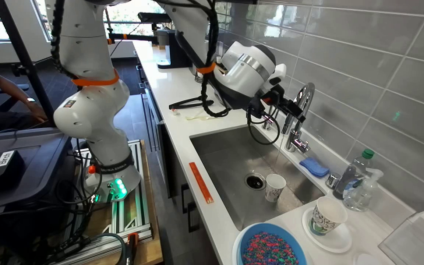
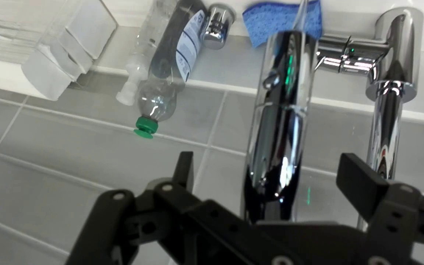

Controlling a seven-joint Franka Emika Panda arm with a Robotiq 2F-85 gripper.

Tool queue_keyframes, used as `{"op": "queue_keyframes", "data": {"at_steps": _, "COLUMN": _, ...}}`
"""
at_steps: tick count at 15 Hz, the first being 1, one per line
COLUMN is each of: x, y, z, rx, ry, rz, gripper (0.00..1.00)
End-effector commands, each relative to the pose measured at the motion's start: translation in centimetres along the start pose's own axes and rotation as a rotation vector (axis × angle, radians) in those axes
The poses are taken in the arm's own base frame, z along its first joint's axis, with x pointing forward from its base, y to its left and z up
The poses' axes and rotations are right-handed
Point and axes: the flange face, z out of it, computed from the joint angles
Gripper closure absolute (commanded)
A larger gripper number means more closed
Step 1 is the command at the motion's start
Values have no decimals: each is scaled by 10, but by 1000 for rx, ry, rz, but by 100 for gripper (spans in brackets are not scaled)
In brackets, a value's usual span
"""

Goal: Open the faucet on the right then push it to the right side of the sink.

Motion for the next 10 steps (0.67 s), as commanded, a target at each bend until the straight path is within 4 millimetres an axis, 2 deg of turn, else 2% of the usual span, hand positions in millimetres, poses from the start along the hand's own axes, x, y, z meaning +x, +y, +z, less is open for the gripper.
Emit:
{"op": "queue_keyframes", "data": {"at_steps": 1, "x": -33, "y": 1, "z": -15, "rx": 37, "ry": -96, "rz": 16, "gripper": 0}}
{"op": "queue_keyframes", "data": {"at_steps": 4, "x": -61, "y": -4, "z": -19, "rx": 73, "ry": -182, "rz": 38, "gripper": 0}}
{"op": "queue_keyframes", "data": {"at_steps": 10, "x": -90, "y": -29, "z": -39, "rx": 151, "ry": -274, "rz": 56, "gripper": 0}}
